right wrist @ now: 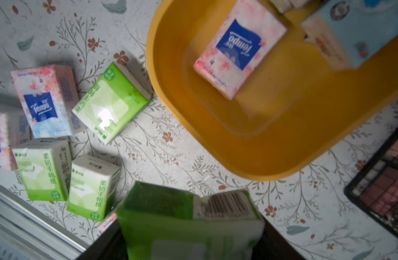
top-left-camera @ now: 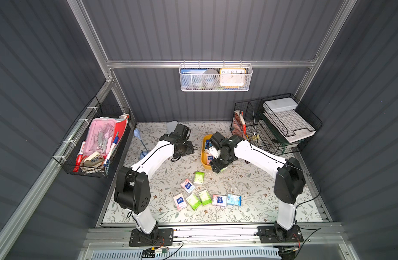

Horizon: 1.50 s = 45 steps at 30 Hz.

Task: Put the pocket tissues into the storage box
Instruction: Place the pocket tissues in the storage box.

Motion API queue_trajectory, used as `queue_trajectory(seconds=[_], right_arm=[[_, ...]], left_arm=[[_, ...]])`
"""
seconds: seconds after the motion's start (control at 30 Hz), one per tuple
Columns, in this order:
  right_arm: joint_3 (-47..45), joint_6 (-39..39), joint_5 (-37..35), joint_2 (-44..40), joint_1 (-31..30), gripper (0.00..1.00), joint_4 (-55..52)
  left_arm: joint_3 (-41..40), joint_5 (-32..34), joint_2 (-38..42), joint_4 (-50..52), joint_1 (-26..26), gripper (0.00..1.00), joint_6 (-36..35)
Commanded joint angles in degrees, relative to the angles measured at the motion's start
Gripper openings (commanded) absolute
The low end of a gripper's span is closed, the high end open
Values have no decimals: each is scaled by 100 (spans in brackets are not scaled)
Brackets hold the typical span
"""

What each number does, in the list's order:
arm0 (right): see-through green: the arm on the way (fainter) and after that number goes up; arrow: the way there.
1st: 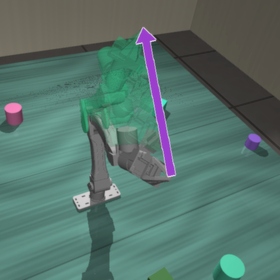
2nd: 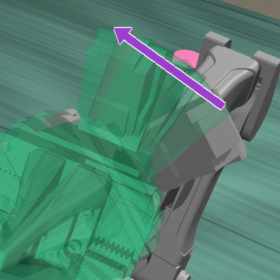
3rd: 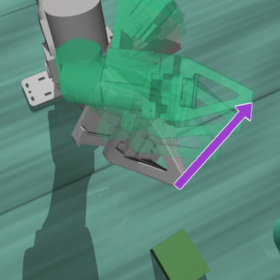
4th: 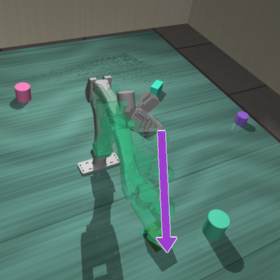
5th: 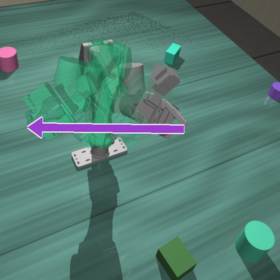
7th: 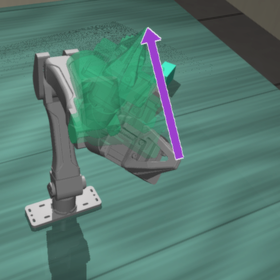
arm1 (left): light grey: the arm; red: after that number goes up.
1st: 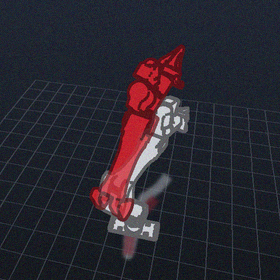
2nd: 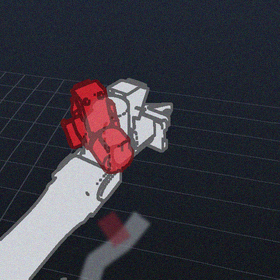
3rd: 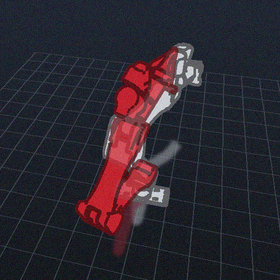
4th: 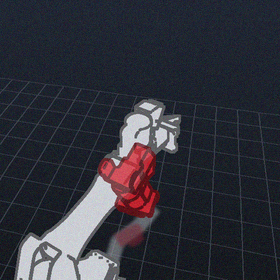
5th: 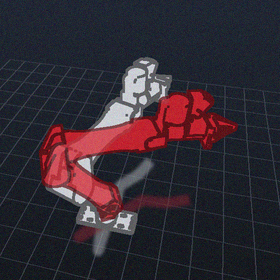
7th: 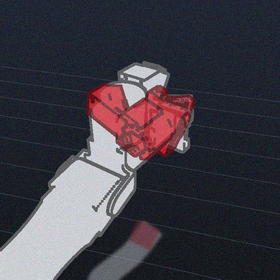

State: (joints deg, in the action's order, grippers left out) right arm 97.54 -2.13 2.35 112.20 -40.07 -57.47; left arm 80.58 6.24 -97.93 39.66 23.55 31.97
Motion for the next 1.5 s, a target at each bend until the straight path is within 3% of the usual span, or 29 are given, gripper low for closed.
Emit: queue_trajectory(seconds=[0.0, 0.43, 0.63, 1.03, 1.23, 1.47], right_arm=[[490, -428, -48, 398, 130, 73, -83], [1670, -2127, 519, 1221, 367, 73, 63], [2151, -2550, 311, 1718, 381, 73, -253], [2683, -2618, 213, 2271, 365, 76, -391], [2714, -2501, 149, 2155, 355, 86, -289], [2705, -2234, 53, 1916, 351, 87, -267]], left_arm=[[-258, -156, 302, -20, -123, 73, -45], [-930, -360, 796, -90, -732, 73, -139], [-1000, -343, 826, -48, -792, 73, -158], [-1075, -272, 855, -15, -835, 73, -179], [-1115, -290, 855, -53, -852, 73, -182], [-1144, -358, 863, -74, -852, 73, -201]])
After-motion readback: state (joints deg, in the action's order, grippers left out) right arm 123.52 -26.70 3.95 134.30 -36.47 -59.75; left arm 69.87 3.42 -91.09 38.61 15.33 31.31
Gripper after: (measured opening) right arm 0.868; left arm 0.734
